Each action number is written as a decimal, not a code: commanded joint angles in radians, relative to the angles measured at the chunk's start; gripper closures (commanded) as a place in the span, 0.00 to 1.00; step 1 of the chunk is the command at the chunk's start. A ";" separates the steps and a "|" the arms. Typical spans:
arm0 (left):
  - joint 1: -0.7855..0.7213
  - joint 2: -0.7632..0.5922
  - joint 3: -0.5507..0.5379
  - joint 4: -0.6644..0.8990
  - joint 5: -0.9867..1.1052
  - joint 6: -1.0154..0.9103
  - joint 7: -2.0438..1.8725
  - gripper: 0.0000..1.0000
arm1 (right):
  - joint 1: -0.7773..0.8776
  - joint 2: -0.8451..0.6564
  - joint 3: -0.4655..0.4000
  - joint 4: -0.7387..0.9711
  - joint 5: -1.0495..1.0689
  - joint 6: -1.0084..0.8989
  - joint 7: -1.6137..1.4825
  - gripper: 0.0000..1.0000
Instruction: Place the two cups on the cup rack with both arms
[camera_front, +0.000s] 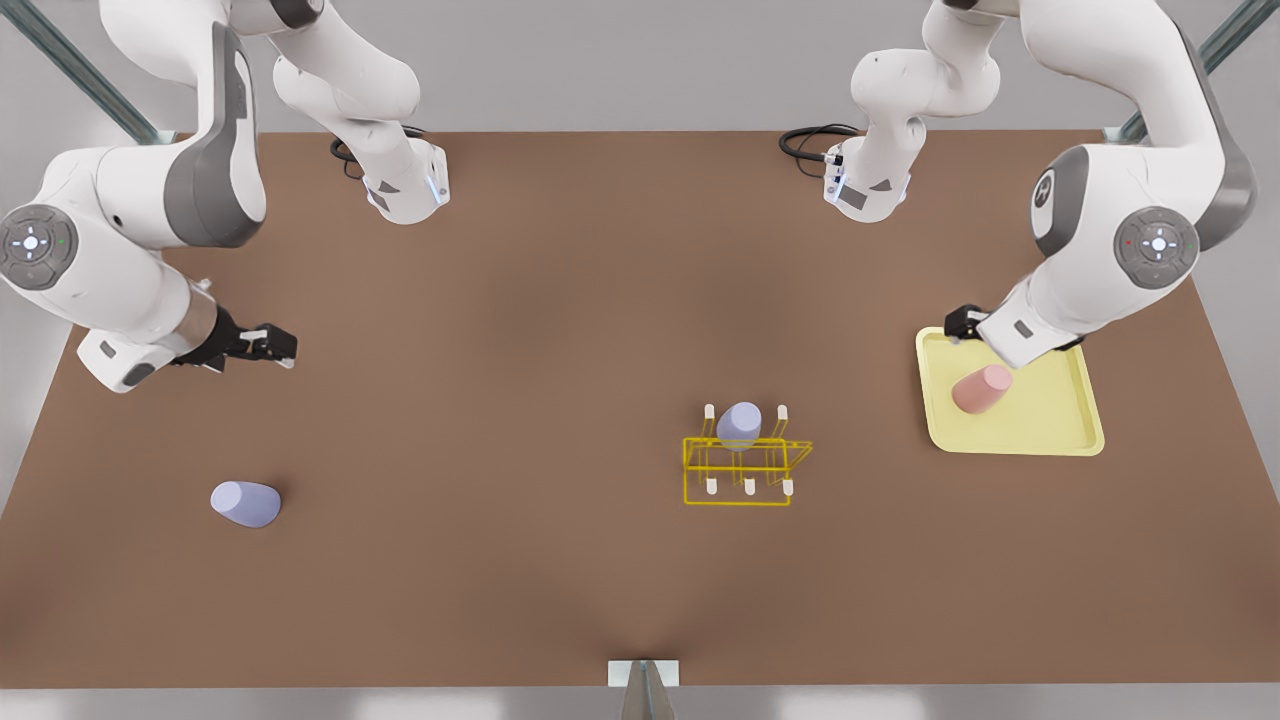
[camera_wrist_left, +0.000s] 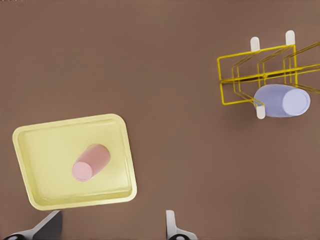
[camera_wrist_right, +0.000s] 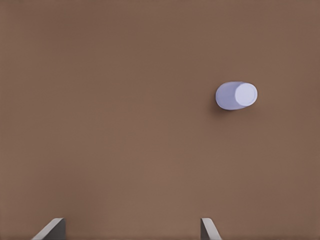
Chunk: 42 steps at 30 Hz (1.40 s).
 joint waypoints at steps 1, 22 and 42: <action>0.004 -0.001 0.004 -0.010 0.000 0.039 0.031 0.00 | 0.001 0.000 0.000 0.002 -0.001 -0.007 -0.007 0.00; 0.091 0.120 0.251 -0.492 -0.072 0.767 0.581 0.00 | -0.194 0.619 -0.051 0.190 -0.079 0.504 -0.120 0.00; 0.111 0.179 0.268 -0.732 -0.081 0.985 0.580 0.00 | -0.240 0.698 -0.051 0.145 -0.073 0.549 -0.107 0.00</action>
